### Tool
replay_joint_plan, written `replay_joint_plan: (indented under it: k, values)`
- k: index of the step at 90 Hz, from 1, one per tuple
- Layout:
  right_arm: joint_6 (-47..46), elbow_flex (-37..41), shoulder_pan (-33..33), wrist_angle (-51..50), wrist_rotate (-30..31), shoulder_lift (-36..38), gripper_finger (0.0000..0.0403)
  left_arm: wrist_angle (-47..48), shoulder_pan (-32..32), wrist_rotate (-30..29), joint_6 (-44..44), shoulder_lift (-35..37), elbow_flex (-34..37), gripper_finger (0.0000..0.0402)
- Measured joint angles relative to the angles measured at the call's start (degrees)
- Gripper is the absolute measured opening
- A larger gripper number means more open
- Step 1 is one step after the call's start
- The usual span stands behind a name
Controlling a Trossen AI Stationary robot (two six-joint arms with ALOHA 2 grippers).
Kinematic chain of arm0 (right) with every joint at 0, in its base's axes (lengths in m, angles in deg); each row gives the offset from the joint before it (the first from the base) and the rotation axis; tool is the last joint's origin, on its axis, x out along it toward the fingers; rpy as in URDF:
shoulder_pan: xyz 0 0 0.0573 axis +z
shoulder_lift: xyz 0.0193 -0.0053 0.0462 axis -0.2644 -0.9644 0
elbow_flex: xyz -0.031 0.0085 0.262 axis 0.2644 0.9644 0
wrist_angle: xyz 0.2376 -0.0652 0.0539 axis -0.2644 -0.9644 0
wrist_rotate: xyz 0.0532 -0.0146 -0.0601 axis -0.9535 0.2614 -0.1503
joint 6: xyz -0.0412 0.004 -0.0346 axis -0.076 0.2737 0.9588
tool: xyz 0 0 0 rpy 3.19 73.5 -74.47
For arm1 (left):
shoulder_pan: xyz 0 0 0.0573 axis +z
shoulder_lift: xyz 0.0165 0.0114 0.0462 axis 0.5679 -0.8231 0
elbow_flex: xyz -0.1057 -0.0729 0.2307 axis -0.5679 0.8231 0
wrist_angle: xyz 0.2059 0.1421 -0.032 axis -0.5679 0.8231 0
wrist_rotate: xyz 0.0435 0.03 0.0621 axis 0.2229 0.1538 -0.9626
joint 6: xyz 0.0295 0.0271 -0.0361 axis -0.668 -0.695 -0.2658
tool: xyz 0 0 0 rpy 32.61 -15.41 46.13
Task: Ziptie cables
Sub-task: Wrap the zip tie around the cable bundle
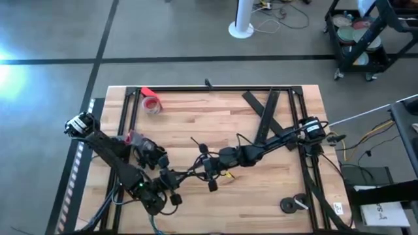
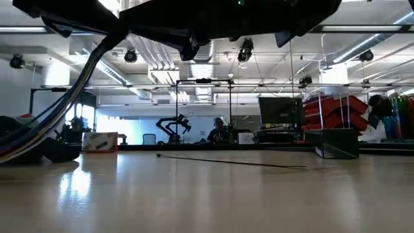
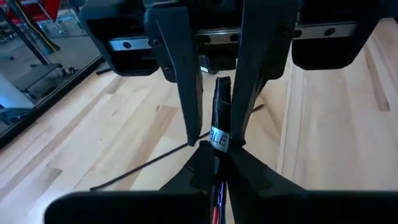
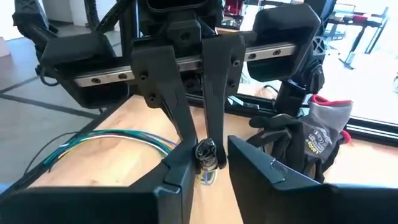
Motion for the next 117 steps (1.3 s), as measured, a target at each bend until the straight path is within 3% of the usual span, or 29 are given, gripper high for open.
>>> replay_joint_plan:
  k: [33, 61, 79, 95, 117]
  values:
    - [0.27, 0.07, 0.18, -0.06, -0.18, -0.01, 0.0015, 0.10, 0.33, 0.84, -0.03, 0.04, 0.09, 0.0016]
    - [0.15, 0.09, 0.46, -3.68, 0.06, 1.22, 0.0009, 0.01, 0.66, 4.08, 0.04, -0.20, 0.17, 0.0031]
    - [0.17, 0.26, 0.28, -20.85, 1.11, 6.05, 0.0008, 0.80, 0.36, 8.29, -0.19, 0.56, 0.22, 0.0067]
    - [-0.30, 0.51, 0.46, -37.61, 3.70, 10.08, 0.0007, 1.74, 1.91, 3.93, 0.09, 0.59, 0.37, 0.0085]
    - [-0.25, 0.79, 0.22, -57.54, 9.17, 15.90, 0.0007, -0.68, 12.28, 2.91, -0.42, -0.92, 3.86, 0.0068]
